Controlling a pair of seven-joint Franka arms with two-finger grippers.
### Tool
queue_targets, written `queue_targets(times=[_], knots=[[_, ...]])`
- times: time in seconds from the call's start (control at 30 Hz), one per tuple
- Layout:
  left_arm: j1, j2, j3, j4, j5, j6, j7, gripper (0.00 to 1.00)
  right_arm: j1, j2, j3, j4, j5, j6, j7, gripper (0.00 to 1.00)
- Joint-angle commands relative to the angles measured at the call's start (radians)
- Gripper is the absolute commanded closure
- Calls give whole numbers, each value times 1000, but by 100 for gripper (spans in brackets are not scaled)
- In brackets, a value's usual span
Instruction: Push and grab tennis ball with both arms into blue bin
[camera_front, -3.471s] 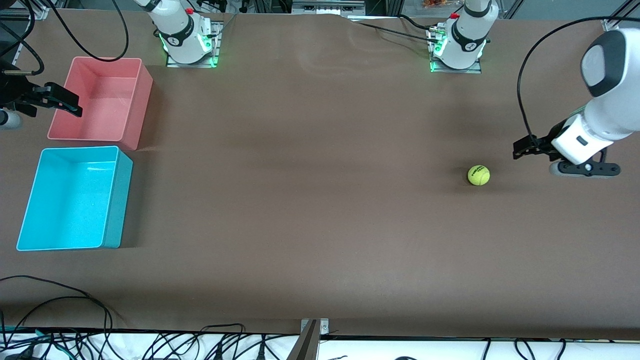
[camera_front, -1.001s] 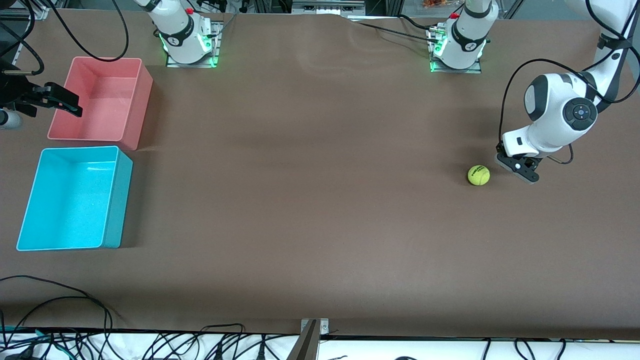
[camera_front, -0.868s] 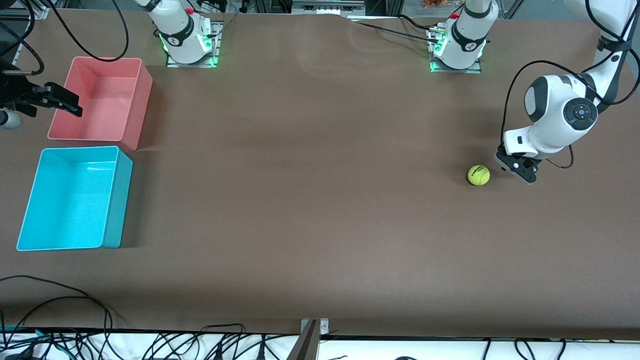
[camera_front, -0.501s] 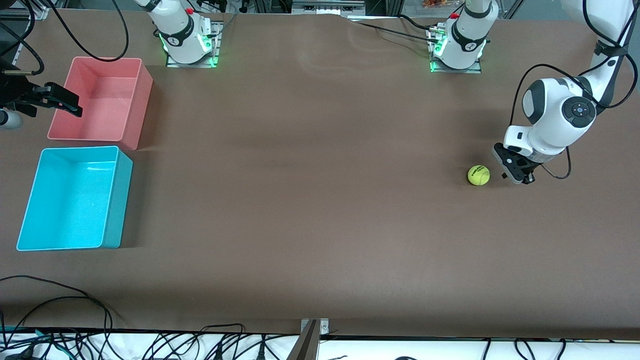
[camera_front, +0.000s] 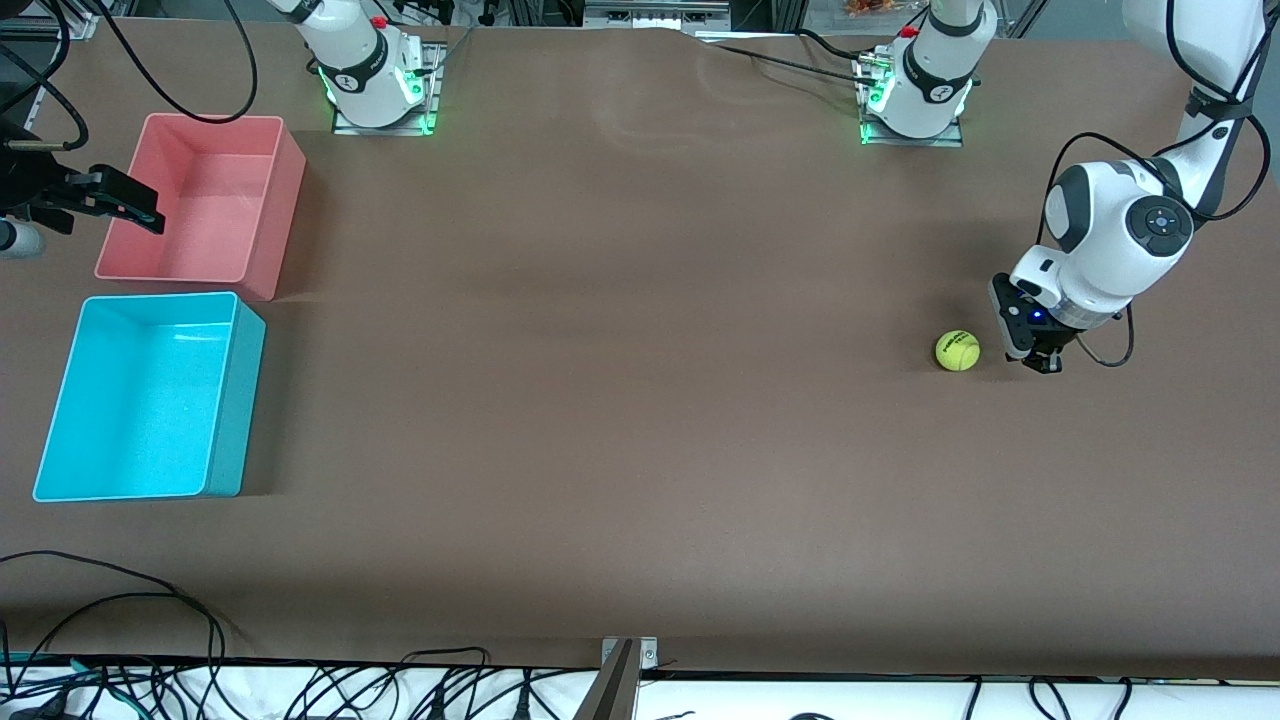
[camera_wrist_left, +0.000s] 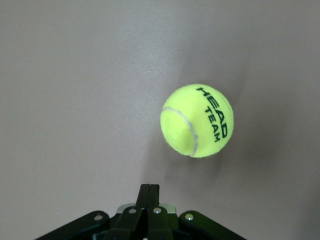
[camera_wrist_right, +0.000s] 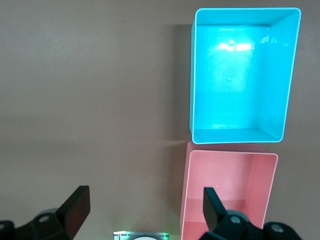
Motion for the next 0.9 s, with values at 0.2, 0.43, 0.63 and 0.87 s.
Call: queue_targets(times=[0.2, 0.43, 0.63, 0.87], knots=[[-5, 12, -7, -8, -11, 14, 55, 100, -8, 1, 10, 22, -8, -20, 5, 0], [-4, 12, -9, -14, -14, 11, 48, 100, -8, 1, 10, 22, -8, -20, 5, 0], [-4, 14, -9, -14, -15, 11, 48, 100, -8, 1, 10, 22, -8, -20, 5, 0], [-4, 15, -9, -20, -15, 8, 32, 100, -8, 1, 10, 22, -8, -20, 5, 0]])
